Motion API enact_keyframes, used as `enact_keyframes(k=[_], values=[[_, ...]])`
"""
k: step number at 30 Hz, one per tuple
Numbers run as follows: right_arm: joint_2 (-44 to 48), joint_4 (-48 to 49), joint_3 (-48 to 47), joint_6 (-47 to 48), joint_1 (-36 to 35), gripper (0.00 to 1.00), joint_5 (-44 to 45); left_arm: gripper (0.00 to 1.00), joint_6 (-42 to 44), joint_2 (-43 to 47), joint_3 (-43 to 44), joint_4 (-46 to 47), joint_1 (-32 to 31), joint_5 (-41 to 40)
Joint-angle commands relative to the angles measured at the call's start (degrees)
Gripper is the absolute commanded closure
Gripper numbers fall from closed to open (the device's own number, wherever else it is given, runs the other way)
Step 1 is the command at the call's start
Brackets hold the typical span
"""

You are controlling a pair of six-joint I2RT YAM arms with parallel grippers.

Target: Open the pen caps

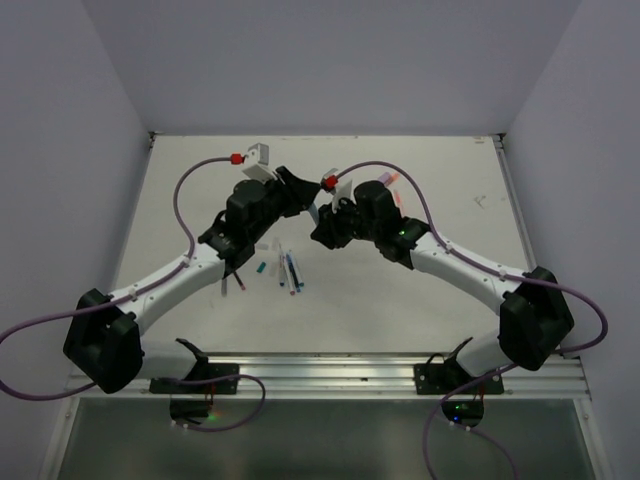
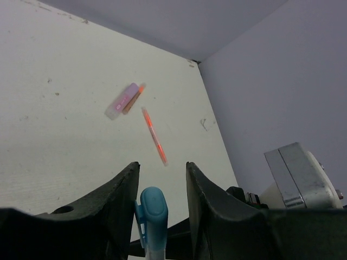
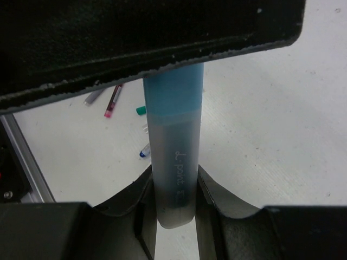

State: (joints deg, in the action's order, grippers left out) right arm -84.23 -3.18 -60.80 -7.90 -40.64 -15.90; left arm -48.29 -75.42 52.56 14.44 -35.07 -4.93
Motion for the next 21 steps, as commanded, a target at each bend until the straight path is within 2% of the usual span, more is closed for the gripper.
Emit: enact_keyframes(k=[1, 5, 14, 18, 21], values=[[1.96, -0.69, -2.93, 1.92, -0.93, 1.00, 3.86, 0.57, -1.10, -0.78, 2.64, 0.94, -0.44, -1.66], [2.14, -0.07, -2.75, 1.84, -1.37, 1.00, 5.79, 0.62, -1.10, -1.05, 2.55, 0.95, -0.88, -1.92], [2.49, -1.12, -3.36, 2.80, -3.12, 1.00, 10.53, 0.86, -0.49, -1.14, 2.38, 0.07, -1.40, -3.77], [2.93, -1.48, -3.37, 2.98, -3.65, 1.00, 11.51, 1.00, 0.13, -1.22, 1.50, 3.30, -1.49, -3.07], [3.89, -0.08, -2.40, 2.54, -3.74, 0.90, 10.19, 1.00, 0.74, -1.40, 0.36, 6.12, -1.49, -0.88]])
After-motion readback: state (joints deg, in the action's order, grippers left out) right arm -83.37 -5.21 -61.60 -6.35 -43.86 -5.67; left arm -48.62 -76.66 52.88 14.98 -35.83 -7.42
